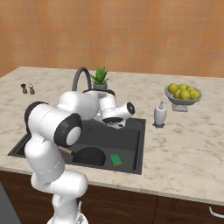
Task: Pick the pan and sponge and place them into the sink. Then turn on the water.
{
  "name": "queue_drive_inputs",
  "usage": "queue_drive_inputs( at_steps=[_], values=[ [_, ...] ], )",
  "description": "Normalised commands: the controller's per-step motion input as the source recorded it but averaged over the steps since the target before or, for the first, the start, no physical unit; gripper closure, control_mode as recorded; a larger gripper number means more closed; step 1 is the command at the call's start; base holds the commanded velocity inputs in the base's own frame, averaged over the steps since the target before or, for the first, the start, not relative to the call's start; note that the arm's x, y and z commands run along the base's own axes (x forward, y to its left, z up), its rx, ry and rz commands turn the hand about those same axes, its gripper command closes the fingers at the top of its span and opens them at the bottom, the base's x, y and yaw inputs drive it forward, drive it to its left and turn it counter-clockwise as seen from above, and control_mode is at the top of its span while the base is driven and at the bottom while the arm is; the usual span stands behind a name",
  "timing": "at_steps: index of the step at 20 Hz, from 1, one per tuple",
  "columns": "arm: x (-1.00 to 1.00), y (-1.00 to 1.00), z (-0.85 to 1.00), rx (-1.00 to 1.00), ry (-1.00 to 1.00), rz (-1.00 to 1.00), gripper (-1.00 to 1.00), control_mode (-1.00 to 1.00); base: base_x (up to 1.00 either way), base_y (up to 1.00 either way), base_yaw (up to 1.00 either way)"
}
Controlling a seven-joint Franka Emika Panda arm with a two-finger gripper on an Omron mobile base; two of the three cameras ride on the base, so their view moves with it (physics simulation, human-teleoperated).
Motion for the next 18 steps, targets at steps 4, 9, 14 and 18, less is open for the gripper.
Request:
queue_drive_inputs(
  at_steps=[4,9,14,18],
  values=[
    [0.43,0.01,0.00,0.00,0.00,-0.17,-1.00,-1.00,0.00,0.00,0.00],
    [0.45,0.00,0.00,0.04,0.00,-0.10,-1.00,-1.00,0.00,0.00,0.00],
    [0.31,0.00,0.00,0.00,0.00,-0.09,-1.00,-1.00,0.00,0.00,0.00],
    [0.17,0.19,0.00,0.03,0.00,-0.01,-1.00,-1.00,0.00,0.00,0.00]
  ],
)
